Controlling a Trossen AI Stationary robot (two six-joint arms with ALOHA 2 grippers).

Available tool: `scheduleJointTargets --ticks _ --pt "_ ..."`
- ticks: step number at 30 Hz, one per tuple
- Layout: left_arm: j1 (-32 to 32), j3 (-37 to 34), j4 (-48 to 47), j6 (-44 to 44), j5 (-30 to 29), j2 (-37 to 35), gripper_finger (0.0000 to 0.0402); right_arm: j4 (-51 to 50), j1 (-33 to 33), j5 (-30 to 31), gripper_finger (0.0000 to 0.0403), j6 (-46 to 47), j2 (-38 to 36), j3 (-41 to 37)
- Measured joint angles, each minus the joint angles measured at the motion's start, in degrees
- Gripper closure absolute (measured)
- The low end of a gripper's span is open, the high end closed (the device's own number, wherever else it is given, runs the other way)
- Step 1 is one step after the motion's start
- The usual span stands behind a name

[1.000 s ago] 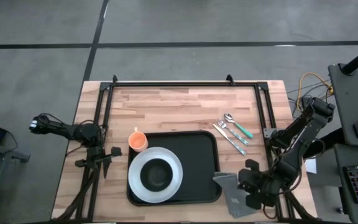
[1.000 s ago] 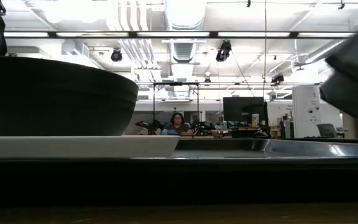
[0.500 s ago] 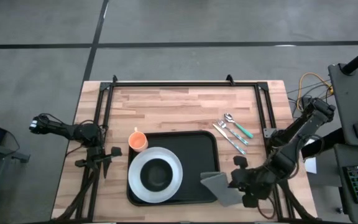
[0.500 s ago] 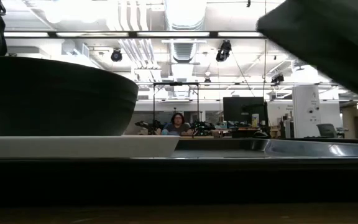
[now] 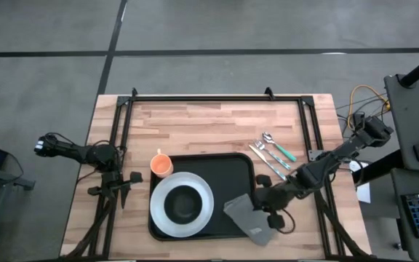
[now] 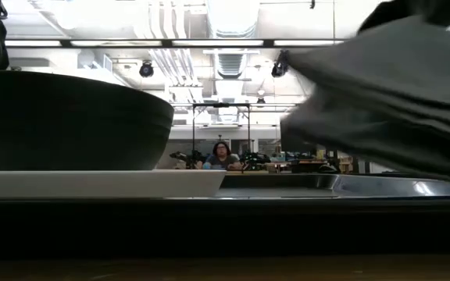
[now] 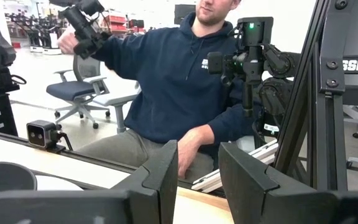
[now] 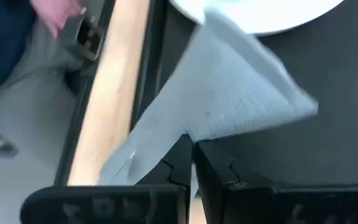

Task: Set up tray
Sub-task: Put the gray table napkin to the right of the white plate on the black table tray

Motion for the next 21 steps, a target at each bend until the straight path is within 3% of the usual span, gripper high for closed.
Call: scheduleJointTargets --ticks 10,21 --pt "-0.01 0.00 0.00 -0.01 -0.02 0.02 0.0304 14.45 -9.02 0.55 0.0395 -0.93 2.46 -2.27" --pt "0.00 0.00 0.02 -0.02 -0.02 0.02 0.0304 19.28 -12.58 2.22 0.0395 13.55 14.67 -2.47"
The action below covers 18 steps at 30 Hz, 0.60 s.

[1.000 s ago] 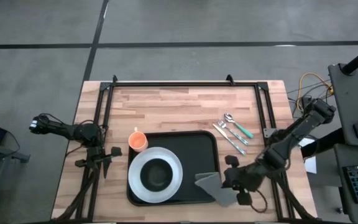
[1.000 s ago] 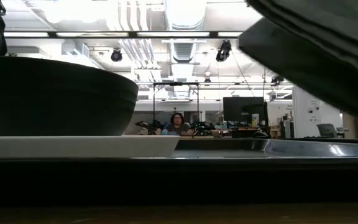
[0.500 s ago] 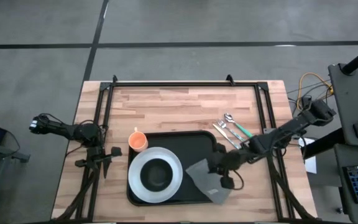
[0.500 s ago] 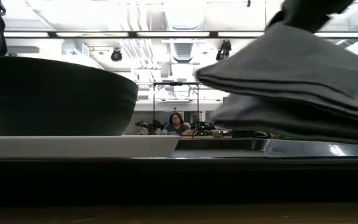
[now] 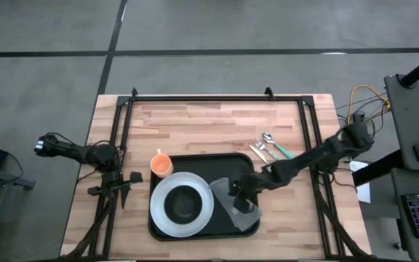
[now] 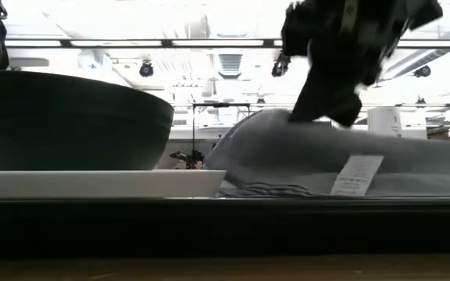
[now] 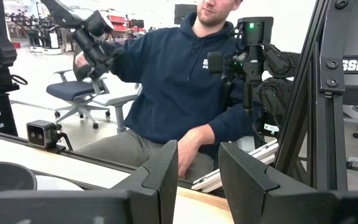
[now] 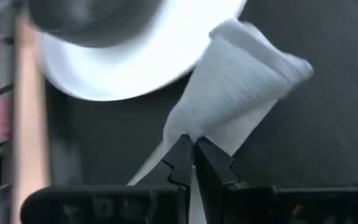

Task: Set up tray
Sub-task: Put the gray table napkin to the right of the white plate on the black table tray

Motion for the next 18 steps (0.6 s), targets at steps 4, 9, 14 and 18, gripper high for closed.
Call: scheduleJointTargets --ticks 4,9,14,18 --pt "-0.02 0.00 -0.02 0.00 0.00 0.00 0.0304 -0.36 -0.26 2.50 0.0395 3.39 3.51 0.00" --pt "-0.02 0.00 -0.02 0.00 0.00 0.00 0.0304 -2.80 -0.46 5.35 0.0395 4.53 4.30 -0.11" --pt "-0.01 0.00 -0.02 0.00 0.00 0.00 0.0304 -9.70 -0.46 10.51 0.0395 8.27 1.95 -0.11" --pt "-0.02 0.00 -0.02 0.02 0.00 -0.02 0.0304 -15.25 -0.46 13.32 0.0395 11.83 0.92 -0.11"
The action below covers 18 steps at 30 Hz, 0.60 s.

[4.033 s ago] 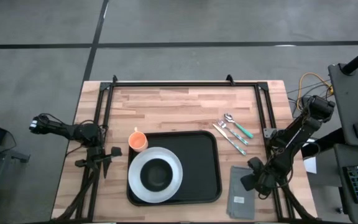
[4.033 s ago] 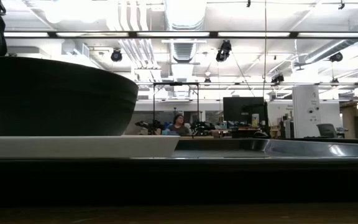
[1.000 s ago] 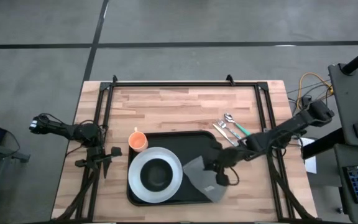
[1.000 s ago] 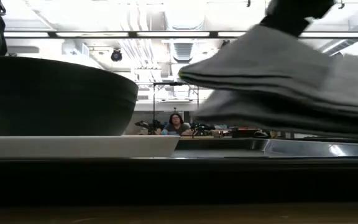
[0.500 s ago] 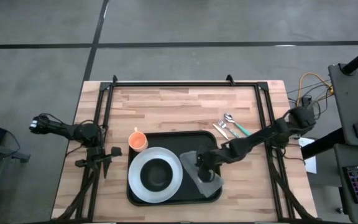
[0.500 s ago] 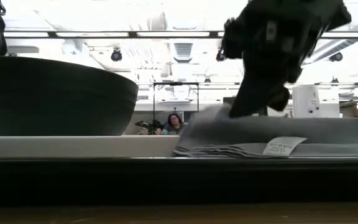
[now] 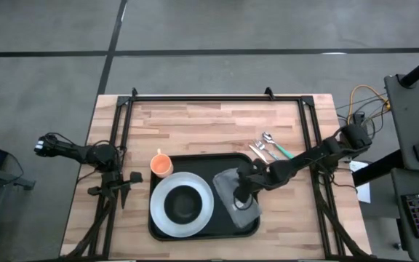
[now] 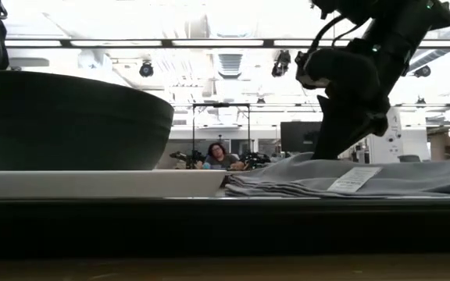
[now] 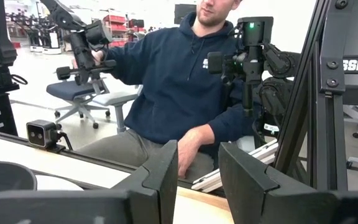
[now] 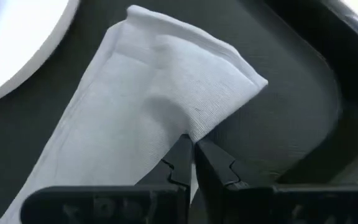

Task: Set up tray
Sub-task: Put the gray table napkin to the right of the white plate on the black table tray

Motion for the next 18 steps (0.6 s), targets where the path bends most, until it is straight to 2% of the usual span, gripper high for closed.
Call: scheduleJointTargets --ticks 6,10,13,18 --pt "0.00 0.00 0.00 -0.02 0.02 0.02 0.0304 0.15 -0.70 2.12 0.0395 2.38 0.32 0.02" --pt "0.00 0.00 0.00 -0.02 0.00 0.02 0.0304 -0.51 -1.63 6.76 0.0395 4.93 0.43 -0.22" --pt "0.02 0.00 0.00 -0.02 0.02 0.02 0.0304 -0.61 -2.29 5.07 0.0395 7.37 0.61 -0.92" --pt "0.02 0.00 0.02 -0.02 0.02 0.00 0.0304 -0.58 -1.83 6.24 0.0395 13.71 0.61 -1.38"
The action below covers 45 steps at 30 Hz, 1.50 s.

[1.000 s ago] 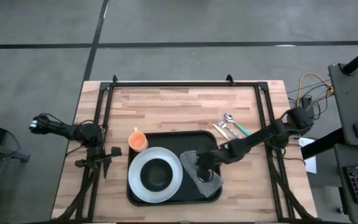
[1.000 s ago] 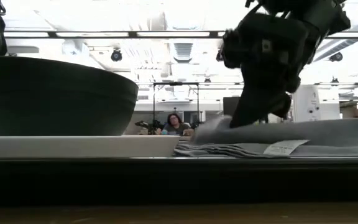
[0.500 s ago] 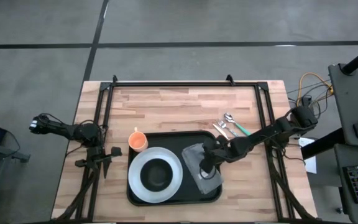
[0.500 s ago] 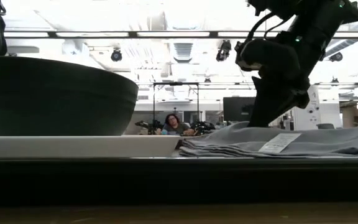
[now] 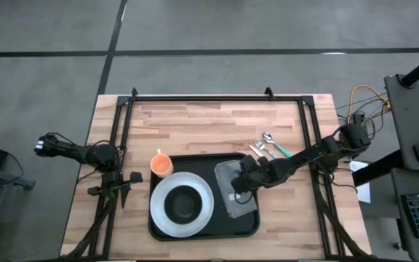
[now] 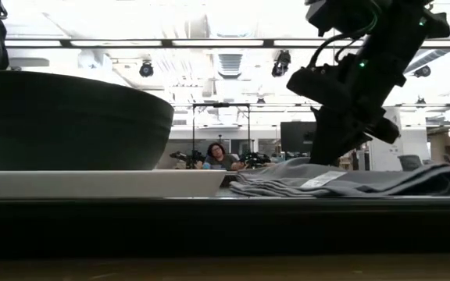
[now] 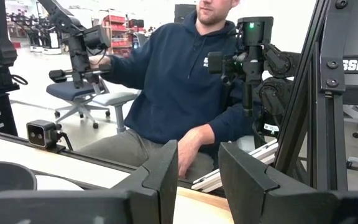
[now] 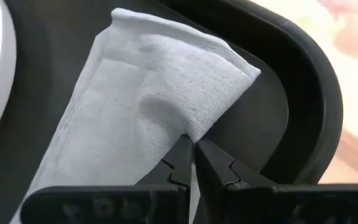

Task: Set up tray
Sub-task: Put the gray table napkin to the right of the white plate on the black table tray

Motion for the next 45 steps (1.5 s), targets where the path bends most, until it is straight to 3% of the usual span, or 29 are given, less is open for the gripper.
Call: scheduleJointTargets --ticks 9,15,24,34,45 --pt "0.00 0.00 -0.02 0.01 0.00 0.02 0.0304 0.33 2.53 1.61 0.0395 8.53 2.27 1.04" --pt "-0.01 0.00 -0.02 0.01 0.00 0.01 0.0304 -1.82 4.41 -0.78 0.0395 13.35 6.83 3.99" --pt "0.00 0.00 0.00 0.00 0.00 0.01 0.0304 -25.94 5.50 0.24 0.0395 20.83 13.11 16.05" --pt "0.00 0.00 0.00 0.00 0.00 0.42 0.0304 -27.78 5.37 1.56 0.0394 16.39 16.60 22.89" --pt "0.00 0.00 0.00 0.01 -0.01 0.76 0.0304 -28.62 4.91 -1.29 0.0388 9.62 17.45 22.71"
